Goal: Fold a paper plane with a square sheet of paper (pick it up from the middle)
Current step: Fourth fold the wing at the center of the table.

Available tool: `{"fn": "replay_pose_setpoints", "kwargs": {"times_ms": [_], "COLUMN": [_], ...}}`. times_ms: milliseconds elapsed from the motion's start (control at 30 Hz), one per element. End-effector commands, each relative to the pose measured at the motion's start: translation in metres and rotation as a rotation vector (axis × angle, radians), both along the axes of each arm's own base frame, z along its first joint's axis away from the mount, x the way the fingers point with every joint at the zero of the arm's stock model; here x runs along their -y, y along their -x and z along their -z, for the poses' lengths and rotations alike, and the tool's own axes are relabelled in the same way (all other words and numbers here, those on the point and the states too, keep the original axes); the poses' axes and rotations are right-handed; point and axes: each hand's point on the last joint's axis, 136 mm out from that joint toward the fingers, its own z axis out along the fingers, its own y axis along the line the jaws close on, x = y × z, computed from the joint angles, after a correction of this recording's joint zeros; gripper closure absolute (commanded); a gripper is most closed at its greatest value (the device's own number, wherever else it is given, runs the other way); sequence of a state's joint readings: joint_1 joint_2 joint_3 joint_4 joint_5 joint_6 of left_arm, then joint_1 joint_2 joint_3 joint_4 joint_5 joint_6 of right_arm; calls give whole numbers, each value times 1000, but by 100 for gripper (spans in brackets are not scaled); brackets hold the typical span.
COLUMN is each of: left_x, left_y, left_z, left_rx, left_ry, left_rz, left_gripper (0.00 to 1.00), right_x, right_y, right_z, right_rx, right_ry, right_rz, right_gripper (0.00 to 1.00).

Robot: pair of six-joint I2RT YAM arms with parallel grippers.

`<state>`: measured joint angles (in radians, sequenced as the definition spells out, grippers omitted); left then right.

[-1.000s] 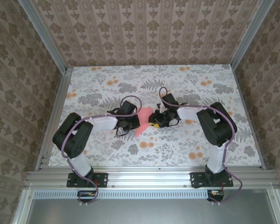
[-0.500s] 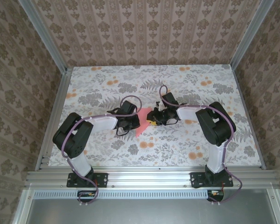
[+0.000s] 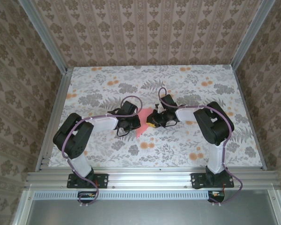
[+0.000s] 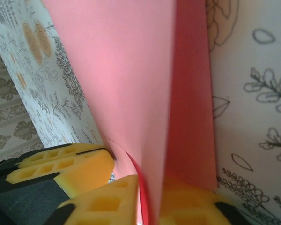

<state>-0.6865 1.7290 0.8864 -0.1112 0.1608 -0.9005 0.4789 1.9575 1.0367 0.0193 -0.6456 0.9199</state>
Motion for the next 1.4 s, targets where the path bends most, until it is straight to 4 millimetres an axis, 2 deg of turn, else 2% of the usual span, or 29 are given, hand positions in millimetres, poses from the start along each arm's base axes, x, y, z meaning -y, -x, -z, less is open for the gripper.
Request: {"fn": "replay_pose_setpoints", "kwargs": {"times_ms": [0, 167, 367, 533, 667, 800, 1000, 1100, 1367], "left_x": [11, 18, 31, 56, 80, 102, 119, 119, 120], "left_y": [-9, -12, 0, 15, 27, 37, 44, 46, 48], "left_z": [-12, -38, -58, -67, -71, -68, -40, -30, -23], "left_rx": [39, 129, 266, 401, 497, 564, 537, 531, 560], "left_ry": [29, 73, 99, 111, 114, 142, 86, 47, -56], "left_rz": [32, 76, 187, 329, 447, 526, 592, 600, 627], "left_gripper": [86, 75, 60, 50, 48, 49, 53, 54, 57], "right_x": [1, 19, 61, 92, 107, 111, 111, 115, 115], "right_y": [10, 8, 16, 26, 32, 32, 29, 26, 22], "right_z": [9, 3, -4, -12, -19, -20, -20, -21, -18], "right_rx": [-59, -33, -55, -94, -106, -126, -160, -172, -207], "right_ry": [17, 92, 220, 298, 357, 378, 361, 349, 317], "right_rz": [-10, 41, 144, 243, 291, 320, 367, 396, 426], "right_gripper": [93, 99, 100, 100, 100, 100, 100, 100, 100]}}
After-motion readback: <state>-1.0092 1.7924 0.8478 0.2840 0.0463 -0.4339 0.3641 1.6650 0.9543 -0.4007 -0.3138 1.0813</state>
